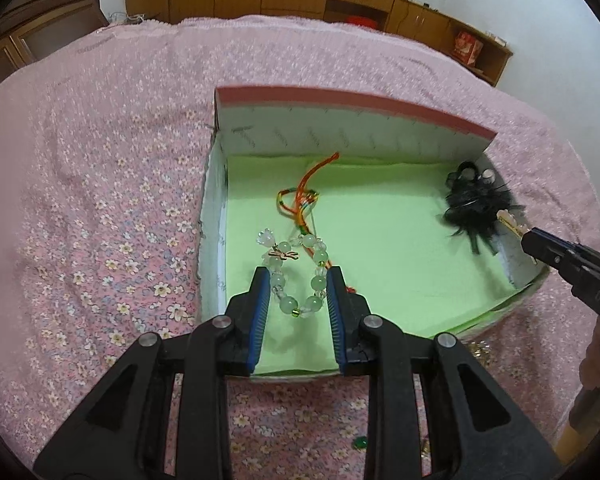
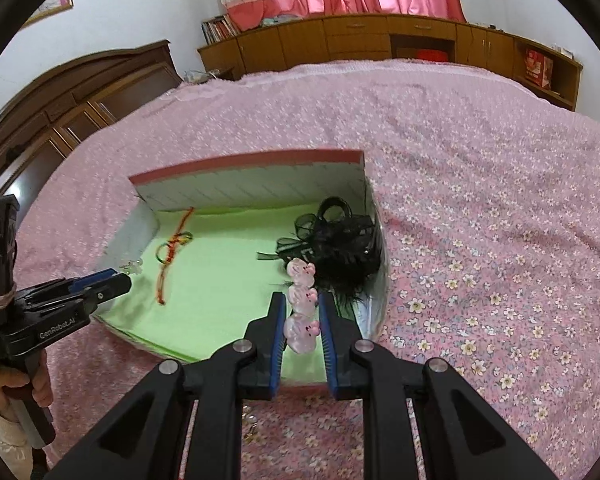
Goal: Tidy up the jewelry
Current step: 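Carry both items into the box and open both grippers, then withdraw both grippers from the box toward the earrings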
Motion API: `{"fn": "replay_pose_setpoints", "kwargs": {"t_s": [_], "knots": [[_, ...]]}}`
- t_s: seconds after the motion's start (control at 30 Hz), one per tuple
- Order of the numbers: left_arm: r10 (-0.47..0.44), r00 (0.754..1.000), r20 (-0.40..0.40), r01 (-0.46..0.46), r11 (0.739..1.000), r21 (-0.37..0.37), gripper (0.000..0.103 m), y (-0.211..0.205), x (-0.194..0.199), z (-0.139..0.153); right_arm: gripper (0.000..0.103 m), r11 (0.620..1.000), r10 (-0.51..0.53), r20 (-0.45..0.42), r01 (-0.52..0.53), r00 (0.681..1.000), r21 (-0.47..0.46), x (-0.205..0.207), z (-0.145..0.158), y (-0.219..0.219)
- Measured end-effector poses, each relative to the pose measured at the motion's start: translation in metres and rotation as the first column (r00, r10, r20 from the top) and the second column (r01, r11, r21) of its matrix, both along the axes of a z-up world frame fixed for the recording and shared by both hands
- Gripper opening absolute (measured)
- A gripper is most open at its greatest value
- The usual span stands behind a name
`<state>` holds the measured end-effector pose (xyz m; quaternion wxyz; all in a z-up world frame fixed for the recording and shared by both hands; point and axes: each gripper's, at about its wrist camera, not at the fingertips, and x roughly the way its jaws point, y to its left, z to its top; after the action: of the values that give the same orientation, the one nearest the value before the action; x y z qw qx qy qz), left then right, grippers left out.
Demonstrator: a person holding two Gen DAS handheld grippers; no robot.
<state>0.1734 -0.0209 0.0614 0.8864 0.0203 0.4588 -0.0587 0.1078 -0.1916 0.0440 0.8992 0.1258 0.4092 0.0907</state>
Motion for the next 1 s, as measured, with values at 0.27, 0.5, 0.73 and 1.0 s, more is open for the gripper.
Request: {"fn": "replay_pose_setpoints", "kwargs": {"t_s": [0.27, 0.5, 0.73, 1.0], "knots": [[0.006, 0.999, -0.036, -0.005, 1.000, 0.022, 0.020, 0.006, 0.000, -0.001, 0.018, 0.998, -0.016, -0.065, 0.012, 0.998, -0.056, 0.011, -0.022, -0.006], [0.024, 0.998, -0.060, -0.023, 0.999, 0.026, 0.020, 0.005, -0.011, -0.005, 0.017, 0.993, 0.004, -0.089, -0.014, 0.996, -0.119, 0.018, -0.029, -0.008], [0.017, 0.999, -0.048, -0.016, 0.999, 0.040, 0.023, 0.007, -0.017, -0.009, 0.017, 0.992, 0.011, -0.106, -0.024, 0.994, -0.120, 0.026, -0.031, -0.010], [-0.008, 1.000, -0.028, 0.010, 0.999, 0.043, 0.030, 0.000, -0.019, -0.004, 0.023, 0.998, 0.017, -0.099, -0.022, 0.995, -0.054, 0.023, -0.027, -0.015]]}}
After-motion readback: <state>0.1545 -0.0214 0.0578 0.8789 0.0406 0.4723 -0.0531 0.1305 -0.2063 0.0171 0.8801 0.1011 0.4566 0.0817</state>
